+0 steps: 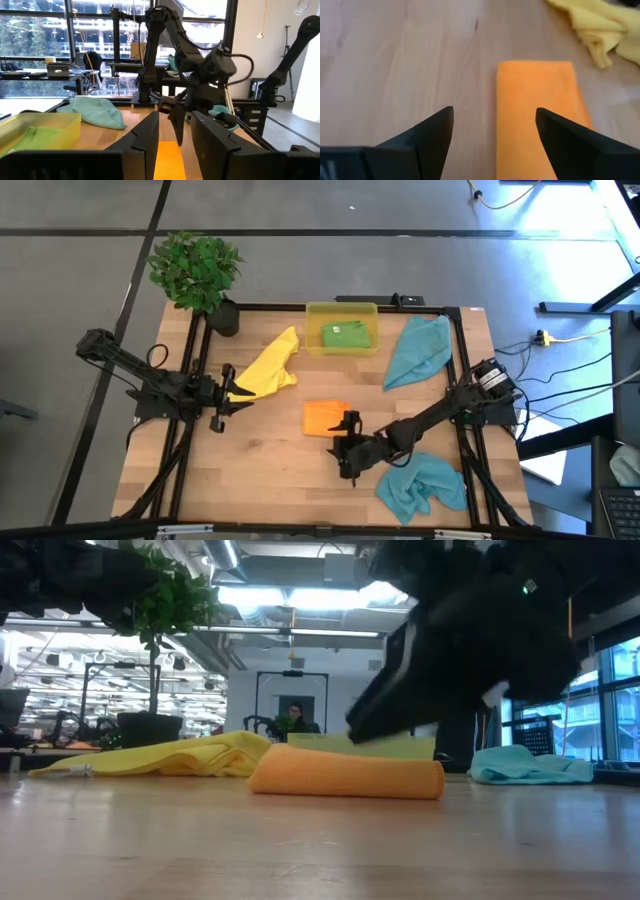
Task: Fold microfiber towels
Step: Stack the folded orange microfiber cloth on top of the green microfiber cloth
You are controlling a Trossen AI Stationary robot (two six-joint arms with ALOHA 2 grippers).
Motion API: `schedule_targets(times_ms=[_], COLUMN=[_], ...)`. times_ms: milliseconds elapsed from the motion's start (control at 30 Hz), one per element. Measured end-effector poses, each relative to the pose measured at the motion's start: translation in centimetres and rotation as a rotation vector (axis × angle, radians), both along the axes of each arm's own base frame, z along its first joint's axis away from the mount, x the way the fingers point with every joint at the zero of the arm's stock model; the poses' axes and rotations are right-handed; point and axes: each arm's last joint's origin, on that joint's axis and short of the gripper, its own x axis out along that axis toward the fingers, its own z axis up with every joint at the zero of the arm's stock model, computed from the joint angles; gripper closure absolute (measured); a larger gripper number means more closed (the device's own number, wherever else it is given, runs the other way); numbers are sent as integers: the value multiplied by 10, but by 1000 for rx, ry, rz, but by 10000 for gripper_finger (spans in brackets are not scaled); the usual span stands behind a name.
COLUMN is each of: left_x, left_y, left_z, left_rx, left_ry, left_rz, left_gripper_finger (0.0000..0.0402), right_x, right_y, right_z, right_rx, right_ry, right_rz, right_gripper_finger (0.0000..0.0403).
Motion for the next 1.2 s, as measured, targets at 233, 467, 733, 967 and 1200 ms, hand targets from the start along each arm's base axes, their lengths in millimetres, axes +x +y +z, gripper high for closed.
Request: schedule_targets(times_ms=[233, 467, 733, 967, 1200], left_x=[0, 0, 0, -2, -2], left_y=[0, 0, 0, 1, 1], left_z=[0, 0, 3, 13, 21], left_rx=[0, -1, -16, -86, -147], left_ry=[0, -1, -25, -125, -137], left_rz=[1, 1, 0, -2, -14], left_gripper_finger=[296, 296, 296, 296, 296], right_x=[9, -1, -5, -6, -4], right_y=[-3, -8, -7, -5, -4], right_z=[-5, -6, -9, -9, -8], right_rx=[-57, -117, -95, -79, -71], right_ry=[181, 295, 280, 266, 242], right_rz=[-63, -127, -180, -192, -199], right_gripper_finger=[119, 119, 119, 119, 119])
